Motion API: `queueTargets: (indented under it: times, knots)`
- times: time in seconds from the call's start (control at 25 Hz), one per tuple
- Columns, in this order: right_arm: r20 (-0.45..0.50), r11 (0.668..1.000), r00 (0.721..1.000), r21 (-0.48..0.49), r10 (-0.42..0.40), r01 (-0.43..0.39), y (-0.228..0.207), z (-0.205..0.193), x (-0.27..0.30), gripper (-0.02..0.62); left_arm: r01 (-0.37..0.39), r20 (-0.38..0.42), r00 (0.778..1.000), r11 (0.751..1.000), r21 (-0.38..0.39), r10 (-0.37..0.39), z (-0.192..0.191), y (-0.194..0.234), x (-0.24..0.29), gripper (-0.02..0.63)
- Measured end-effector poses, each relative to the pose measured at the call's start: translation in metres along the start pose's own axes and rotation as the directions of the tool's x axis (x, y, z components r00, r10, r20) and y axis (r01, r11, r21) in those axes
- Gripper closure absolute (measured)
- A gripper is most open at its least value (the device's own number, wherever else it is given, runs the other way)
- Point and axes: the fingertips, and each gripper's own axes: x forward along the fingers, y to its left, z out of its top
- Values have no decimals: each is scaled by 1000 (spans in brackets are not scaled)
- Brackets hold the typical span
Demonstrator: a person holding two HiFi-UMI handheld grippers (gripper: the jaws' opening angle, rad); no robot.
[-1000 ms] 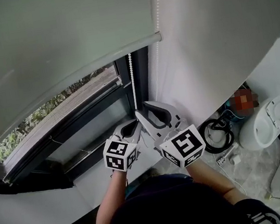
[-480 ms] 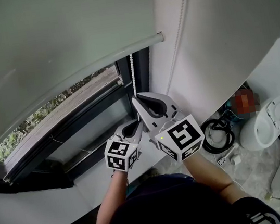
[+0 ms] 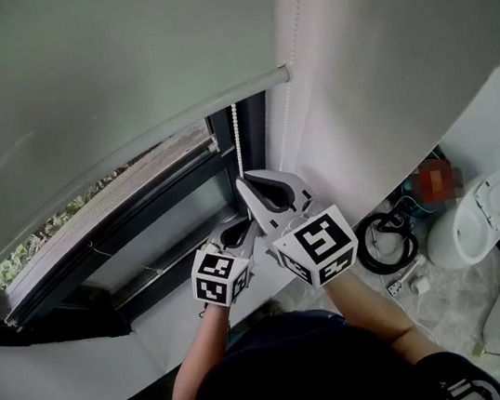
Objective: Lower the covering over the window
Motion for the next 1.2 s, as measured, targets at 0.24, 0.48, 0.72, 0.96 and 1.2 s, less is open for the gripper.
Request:
queueTargets:
  times: [0.24, 0.48, 0.72, 0.96, 1.2]
  knots:
    - [-126, 999, 992, 32, 21, -17, 9, -53, 7, 580, -5, -111, 994, 998, -57, -2, -55, 6, 6, 595]
    - [-205, 999, 978, 36, 31, -24, 15, -93, 12, 581, 4, -179, 984, 995, -102, -22, -94, 9, 10, 595]
    - [-232, 999, 972, 39, 26, -17, 13, -107, 15, 581, 11, -218, 976, 998, -66, -25, -107, 9, 14, 594]
    - [-244, 999, 970, 47, 25, -14, 9, -113, 16, 581, 18, -118, 993, 999, -49, -23, -76, 10, 1, 497]
    - [-239, 999, 970, 51, 30, -18, 8, -113, 16, 581, -61, 124, 990, 997, -37, 65, 17, 29, -43, 497]
